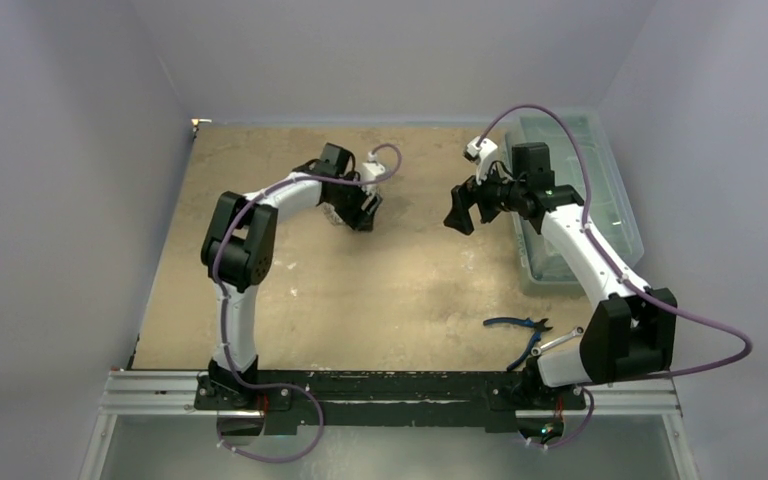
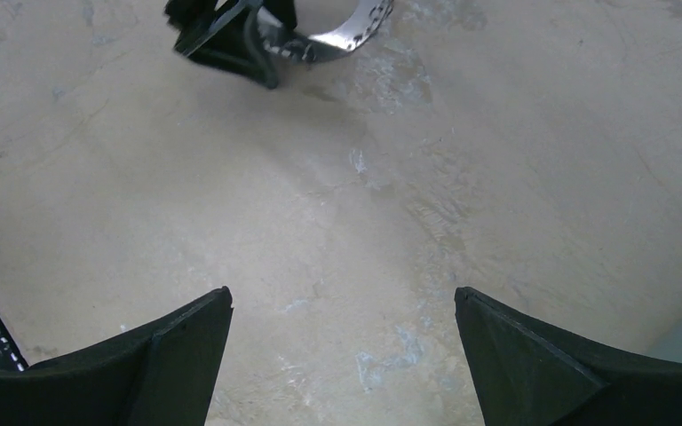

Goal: Remove the keys from the keyring

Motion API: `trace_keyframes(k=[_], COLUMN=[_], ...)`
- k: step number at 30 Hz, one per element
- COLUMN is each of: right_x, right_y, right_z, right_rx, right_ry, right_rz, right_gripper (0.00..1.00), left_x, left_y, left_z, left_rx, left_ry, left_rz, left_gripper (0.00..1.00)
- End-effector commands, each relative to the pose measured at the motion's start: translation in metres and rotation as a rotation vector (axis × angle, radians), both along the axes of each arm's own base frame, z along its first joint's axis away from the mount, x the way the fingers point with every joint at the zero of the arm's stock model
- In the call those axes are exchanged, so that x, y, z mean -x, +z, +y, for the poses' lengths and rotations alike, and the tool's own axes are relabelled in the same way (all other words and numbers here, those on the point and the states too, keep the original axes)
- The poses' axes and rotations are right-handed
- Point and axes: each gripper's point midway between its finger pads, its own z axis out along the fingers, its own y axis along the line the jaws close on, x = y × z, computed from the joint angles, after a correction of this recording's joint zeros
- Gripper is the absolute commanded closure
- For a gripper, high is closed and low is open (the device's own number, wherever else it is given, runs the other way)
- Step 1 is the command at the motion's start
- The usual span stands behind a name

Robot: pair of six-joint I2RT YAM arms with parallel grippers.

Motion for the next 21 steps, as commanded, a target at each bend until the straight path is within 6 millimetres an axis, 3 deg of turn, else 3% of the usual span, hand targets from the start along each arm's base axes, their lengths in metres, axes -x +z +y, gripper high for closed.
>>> trace_keyframes(k=[1, 5, 8, 14, 21], right_x=[-0.001, -0.001, -0.001, 0.002, 0.005], right_y=[-0.002, -0.006, -0.008, -0.012, -0.017], right_z=[0.005, 0.005, 0.005, 0.008, 0.008], right_rx=[-0.027, -0.024, -0.024, -0.039, -0.054], right_ry=[0.023, 0.021, 0.022, 0.041, 0.034], right_rz=[-0.003, 0.002, 0.004, 0.021, -0.003], right_gripper=[0.01, 0.01, 0.01, 0.01, 0.01], left_x=[0.095, 0.148, 0.166, 0.165, 0.154], left_y=[-0.001, 0.002, 0.016, 0.057, 0.075], left_z=[-0.025, -0.034, -0.031, -0.015, 0.009], left_rx=[-0.016, -0.025, -0.024, -0.078, -0.174], left_ry=[-0.148, -0.240, -0.284, -0.336, -0.387], left_rz=[0.148, 0.206, 0.214, 0.089, -0.156], left_gripper=[0.38, 0.38, 0.37, 0.36, 0.27])
